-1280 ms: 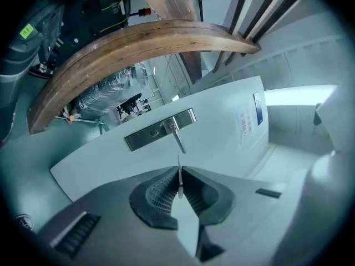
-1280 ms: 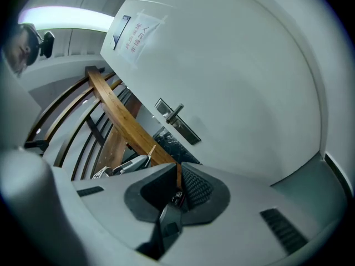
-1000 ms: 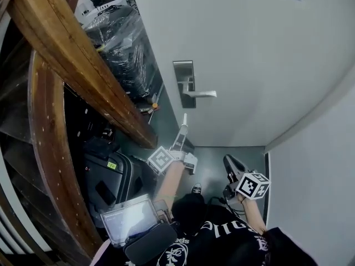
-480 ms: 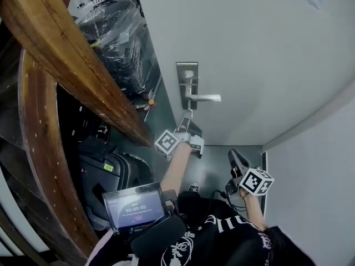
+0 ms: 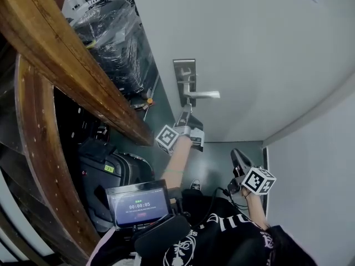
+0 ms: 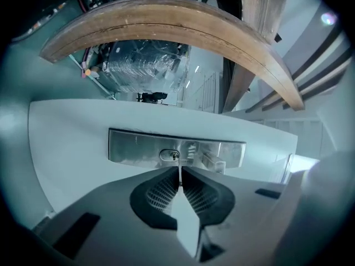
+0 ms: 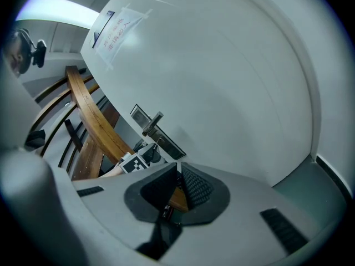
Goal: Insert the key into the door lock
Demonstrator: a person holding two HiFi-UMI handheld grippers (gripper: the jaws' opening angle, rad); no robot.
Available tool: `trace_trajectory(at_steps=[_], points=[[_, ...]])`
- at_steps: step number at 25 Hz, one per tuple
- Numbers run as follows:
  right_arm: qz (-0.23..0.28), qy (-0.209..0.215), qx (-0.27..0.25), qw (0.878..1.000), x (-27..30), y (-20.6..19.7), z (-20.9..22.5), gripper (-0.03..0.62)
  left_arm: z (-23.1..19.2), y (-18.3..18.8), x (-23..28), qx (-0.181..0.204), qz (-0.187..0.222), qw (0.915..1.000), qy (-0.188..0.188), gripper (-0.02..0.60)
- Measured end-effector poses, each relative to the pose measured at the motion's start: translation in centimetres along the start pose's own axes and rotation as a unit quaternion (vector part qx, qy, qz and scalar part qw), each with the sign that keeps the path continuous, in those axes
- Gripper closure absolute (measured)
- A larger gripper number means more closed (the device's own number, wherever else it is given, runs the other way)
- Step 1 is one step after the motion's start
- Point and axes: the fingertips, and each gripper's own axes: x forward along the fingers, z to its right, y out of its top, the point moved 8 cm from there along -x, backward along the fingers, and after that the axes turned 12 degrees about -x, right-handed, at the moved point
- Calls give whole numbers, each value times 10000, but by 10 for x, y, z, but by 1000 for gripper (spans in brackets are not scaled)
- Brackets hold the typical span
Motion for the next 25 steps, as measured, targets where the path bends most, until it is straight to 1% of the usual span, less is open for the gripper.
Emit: trace_trajectory(at_steps=[3,7,11,15,22,25], points=[[31,-42,18,10000,-2,1,2,559,3,-5,-1,-326,140,9994,-58,558],[69,-59,31,10000,-1,1,2,559,-2,-4,-5,-267,62,9996,76,558],[56,-87,36,9999,-2,-1,3,559,-6,4,-7,-358,210,9991,65,558],[10,-88,57,9999,0,-3,4,559,-7,8,-7,-375,242,9988,217,558],[-8,-134,112,9998,1,-5,7,559,3,-2,-3,-413,80,9990,129,558],[-7,-166,138,9998,0,-6,8,559,0,3,-1,-368,104,9991,198,558]])
